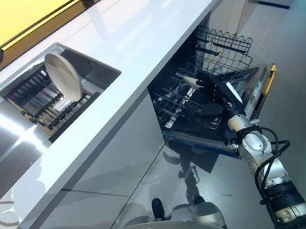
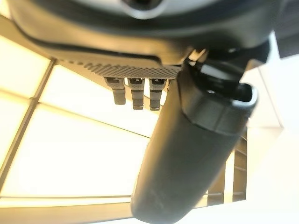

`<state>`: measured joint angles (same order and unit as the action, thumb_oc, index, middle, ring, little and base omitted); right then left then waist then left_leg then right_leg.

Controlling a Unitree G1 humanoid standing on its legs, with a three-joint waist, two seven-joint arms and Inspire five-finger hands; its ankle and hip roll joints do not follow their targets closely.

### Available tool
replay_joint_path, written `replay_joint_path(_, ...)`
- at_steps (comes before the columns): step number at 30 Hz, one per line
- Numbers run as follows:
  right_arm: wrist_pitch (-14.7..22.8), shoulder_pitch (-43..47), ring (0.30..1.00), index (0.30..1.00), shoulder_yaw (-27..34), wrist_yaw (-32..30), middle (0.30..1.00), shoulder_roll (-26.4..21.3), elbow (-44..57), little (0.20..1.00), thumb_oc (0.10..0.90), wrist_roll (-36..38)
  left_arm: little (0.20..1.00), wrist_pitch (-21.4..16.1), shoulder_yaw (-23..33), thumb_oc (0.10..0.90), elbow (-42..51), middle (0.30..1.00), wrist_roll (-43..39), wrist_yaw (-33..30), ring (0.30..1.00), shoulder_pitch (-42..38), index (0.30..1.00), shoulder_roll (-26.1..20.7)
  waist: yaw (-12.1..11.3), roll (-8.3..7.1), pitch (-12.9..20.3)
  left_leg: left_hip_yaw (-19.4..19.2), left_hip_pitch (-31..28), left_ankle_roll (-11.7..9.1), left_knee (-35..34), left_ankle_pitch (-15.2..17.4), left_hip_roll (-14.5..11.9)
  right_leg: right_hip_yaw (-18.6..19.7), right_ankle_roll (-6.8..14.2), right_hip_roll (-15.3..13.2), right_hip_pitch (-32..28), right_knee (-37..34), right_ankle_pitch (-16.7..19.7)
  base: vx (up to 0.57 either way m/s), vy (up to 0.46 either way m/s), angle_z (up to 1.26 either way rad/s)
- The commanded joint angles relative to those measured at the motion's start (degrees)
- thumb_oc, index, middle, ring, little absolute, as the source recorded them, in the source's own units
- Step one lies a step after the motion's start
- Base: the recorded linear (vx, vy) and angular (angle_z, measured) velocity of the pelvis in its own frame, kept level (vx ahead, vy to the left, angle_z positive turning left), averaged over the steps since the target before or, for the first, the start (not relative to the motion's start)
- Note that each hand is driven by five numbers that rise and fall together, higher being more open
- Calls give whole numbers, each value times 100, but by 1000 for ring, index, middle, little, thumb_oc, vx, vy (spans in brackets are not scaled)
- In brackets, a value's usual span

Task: Pick up plates and place into dishwasher.

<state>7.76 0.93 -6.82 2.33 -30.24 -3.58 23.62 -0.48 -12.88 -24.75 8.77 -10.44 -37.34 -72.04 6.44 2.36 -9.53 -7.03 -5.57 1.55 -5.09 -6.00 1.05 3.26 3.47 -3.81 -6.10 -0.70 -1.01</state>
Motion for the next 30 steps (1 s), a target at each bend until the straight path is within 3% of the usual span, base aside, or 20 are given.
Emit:
replay_joint_path(1, 910, 505, 900, 900, 98, -190, 900, -553, 869, 900, 800, 48, 900, 150, -392, 800, -443, 900, 548, -495, 900, -1116, 900, -643, 48, 195, 494, 20, -168, 200, 437, 1038, 272, -70, 385, -93, 468, 618, 62, 48, 63, -28)
replay_joint_path(5, 766, 562, 900, 900, 71, -260, 900, -721, 1111, 900, 800, 151, 900, 324, -1236, 800, -568, 900, 932, -228, 900, -1890, 900, -849, 121, 232, 467, -39, -116, 264, 539, 1103, 341, 63, 463, -142, 598, 746, 188, 74, 87, -27)
replay_joint_path(11, 610, 537, 900, 900, 131, -251, 900, -875, 1288, 900, 800, 283, 900, 569, -2594, 800, -629, 900, 2498, 569, 900, -2684, 900, -1175, 192, 281, 393, -84, -16, 324, 707, 1184, 417, 162, 549, -225, 756, 883, 313, 76, 92, -24)
replay_joint_path(17, 540, 442, 900, 900, 124, -239, 900, -917, 1358, 900, 800, 166, 900, 563, -3394, 800, -628, 900, 2964, 1365, 900, -3195, 900, -1268, 225, 292, 348, -159, 32, 339, 761, 1211, 465, 181, 580, -298, 827, 853, 463, 62, 87, -19)
replay_joint_path(25, 452, 354, 900, 900, 110, -250, 900, -875, 1353, 900, 800, 41, 900, 537, -3835, 800, -831, 900, 3371, 2495, 900, -3328, 900, -1074, 252, 240, 301, -261, 87, 372, 792, 1238, 522, 201, 616, -385, 934, 871, 644, 67, 79, -10)
replay_joint_path(30, 420, 283, 900, 900, 120, -225, 900, -850, 1359, 900, 800, -54, 900, 416, -3697, 800, -1001, 900, 3216, 2452, 900, -3240, 900, -914, 280, 222, 279, -281, 94, 385, 788, 1243, 536, 220, 622, -406, 996, 899, 736, 52, 50, -16)
